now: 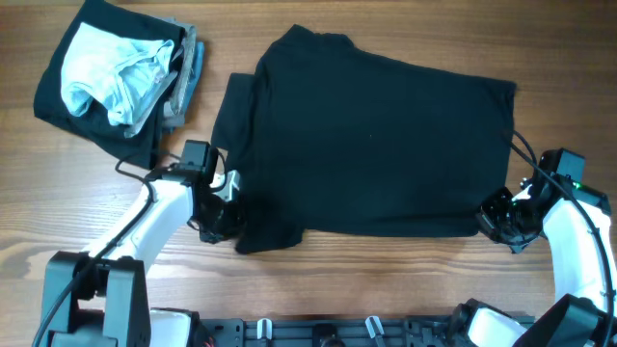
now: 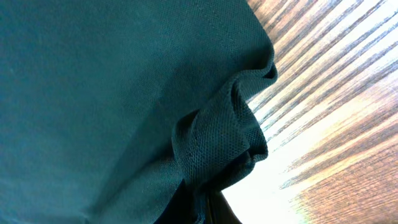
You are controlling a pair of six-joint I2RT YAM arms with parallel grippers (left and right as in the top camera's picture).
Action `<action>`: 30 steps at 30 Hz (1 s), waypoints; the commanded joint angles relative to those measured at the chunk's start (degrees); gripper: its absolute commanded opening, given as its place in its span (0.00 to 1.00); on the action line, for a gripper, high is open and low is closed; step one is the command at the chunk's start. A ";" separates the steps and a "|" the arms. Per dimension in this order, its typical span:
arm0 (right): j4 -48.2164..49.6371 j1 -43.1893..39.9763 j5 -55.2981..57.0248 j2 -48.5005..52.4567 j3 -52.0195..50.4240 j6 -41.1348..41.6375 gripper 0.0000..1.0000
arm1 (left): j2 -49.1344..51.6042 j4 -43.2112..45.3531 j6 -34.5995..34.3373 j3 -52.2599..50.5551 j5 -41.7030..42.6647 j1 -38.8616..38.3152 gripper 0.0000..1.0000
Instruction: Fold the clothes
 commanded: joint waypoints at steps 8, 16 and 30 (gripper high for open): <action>3.43 -0.28 0.57 -0.11 0.76 0.94 0.04 | -3.85 2.91 0.85 18.45 1.77 3.48 0.04; 12.92 -0.26 -7.54 0.15 0.76 -2.84 0.04 | -1.99 10.49 0.96 18.43 0.44 3.48 0.04; 24.30 -0.26 -4.94 0.15 0.74 5.31 0.05 | 5.25 24.46 1.11 18.43 -9.84 -2.16 0.04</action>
